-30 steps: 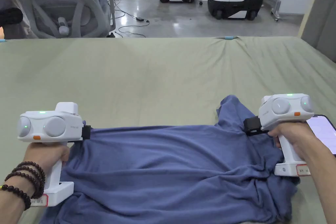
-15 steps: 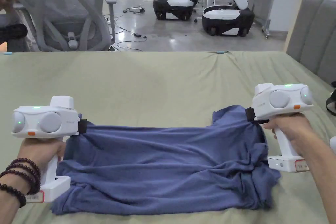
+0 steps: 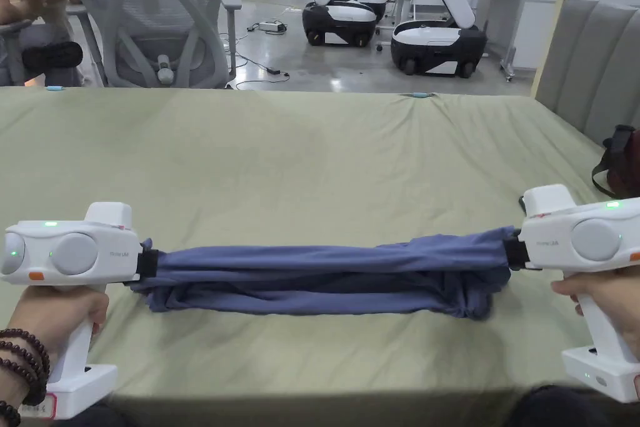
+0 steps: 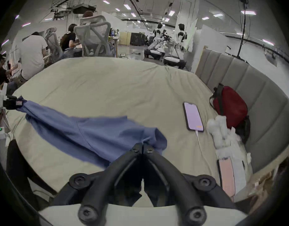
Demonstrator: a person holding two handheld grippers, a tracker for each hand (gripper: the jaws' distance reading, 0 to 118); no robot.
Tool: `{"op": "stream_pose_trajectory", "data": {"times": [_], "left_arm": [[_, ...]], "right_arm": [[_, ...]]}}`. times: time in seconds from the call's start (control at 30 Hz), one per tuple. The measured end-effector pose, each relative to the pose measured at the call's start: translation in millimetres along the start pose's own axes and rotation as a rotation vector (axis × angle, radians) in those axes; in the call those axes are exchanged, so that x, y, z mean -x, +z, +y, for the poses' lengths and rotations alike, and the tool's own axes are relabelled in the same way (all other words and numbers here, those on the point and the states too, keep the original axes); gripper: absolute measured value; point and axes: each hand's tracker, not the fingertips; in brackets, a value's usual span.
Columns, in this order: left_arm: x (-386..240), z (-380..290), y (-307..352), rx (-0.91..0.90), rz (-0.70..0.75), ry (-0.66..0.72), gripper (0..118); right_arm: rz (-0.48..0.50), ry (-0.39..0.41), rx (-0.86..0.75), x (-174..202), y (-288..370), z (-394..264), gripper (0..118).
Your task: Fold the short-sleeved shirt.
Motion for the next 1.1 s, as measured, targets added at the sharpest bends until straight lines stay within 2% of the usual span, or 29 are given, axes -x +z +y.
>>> {"op": "stream_pose_trajectory", "data": {"times": [0.13,0.23,0.33,0.43,0.5,0.53,0.57,0.6,0.63,0.67,0.7,0.77,0.8,0.83,0.87,0.9,0.93,0.97,1.1], "left_arm": [[-10.5,-19.7,-12.0,0.116,0.024,-0.026,2],[-21.9,-28.5,-28.0,0.149,0.048,-0.03,2],[-28.5,-36.1,-40.5,0.157,0.079,-0.042,2],[-28.9,-35.9,-34.8,0.141,0.088,-0.04,2],[-23.9,-32.3,-29.5,0.13,0.079,-0.013,10],[-21.8,-30.5,-24.5,0.109,0.072,0.01,23],[-21.3,-28.6,-17.2,0.083,0.069,0.018,61],[-21.7,-27.1,-11.8,0.061,0.072,0.014,95],[-22.0,-24.7,-7.5,0.035,0.06,0.012,118],[-25.3,-22.4,5.1,-0.057,0.04,0.029,107],[-28.6,-16.8,9.7,-0.063,0.037,0.029,104],[-34.8,-5.7,18.6,-0.072,0.055,0.042,102],[-38.8,-2.4,24.6,-0.112,0.058,0.061,93],[-43.8,-0.9,32.1,-0.155,0.03,0.051,78],[-48.8,-0.5,36.8,-0.182,0.018,0.032,45],[-50.9,2.4,37.4,-0.195,0.021,0.014,19],[-56.6,2.3,39.0,-0.2,0.034,-0.007,1],[-61.0,1.3,39.6,-0.206,0.041,-0.02,0],[-58.1,1.3,35.4,-0.196,0.008,-0.024,0]], "right_arm": [[0.004,0.056,0.159,6.2,-24.9,-25.1,0],[-0.011,0.064,0.265,7.1,-61.0,-35.4,0],[-0.024,0.058,0.29,9.3,-89.0,-47.5,0],[-0.046,0.033,0.268,9.5,-77.5,-44.4,0],[-0.052,0.03,0.259,8.0,-73.2,-41.4,7],[-0.062,0.015,0.227,8.2,-64.9,-40.0,19],[-0.088,0.016,0.18,14.2,-49.5,-37.7,57],[-0.095,0.019,0.146,16.9,-39.9,-35.7,90],[-0.077,0.02,0.106,20.5,-30.4,-33.3,117],[-0.056,0.01,0.043,26.0,-16.8,-29.4,114],[-0.023,0.005,0.015,37.3,-4.5,-23.2,108],[-0.064,-0.016,-0.038,57.7,11.4,-13.7,105],[-0.065,-0.005,-0.091,67.0,19.2,-11.0,100],[-0.042,0.012,-0.142,68.6,19.3,-8.7,87],[-0.026,0.011,-0.174,75.4,24.2,-6.4,53],[-0.018,-0.001,-0.191,80.9,27.4,-4.5,17],[-0.011,-0.008,-0.203,87.2,29.5,-2.5,0],[-0.031,-0.004,-0.196,90.5,28.4,-1.6,0],[0.006,0.002,-0.219,99.3,32.7,2.7,0]]}}
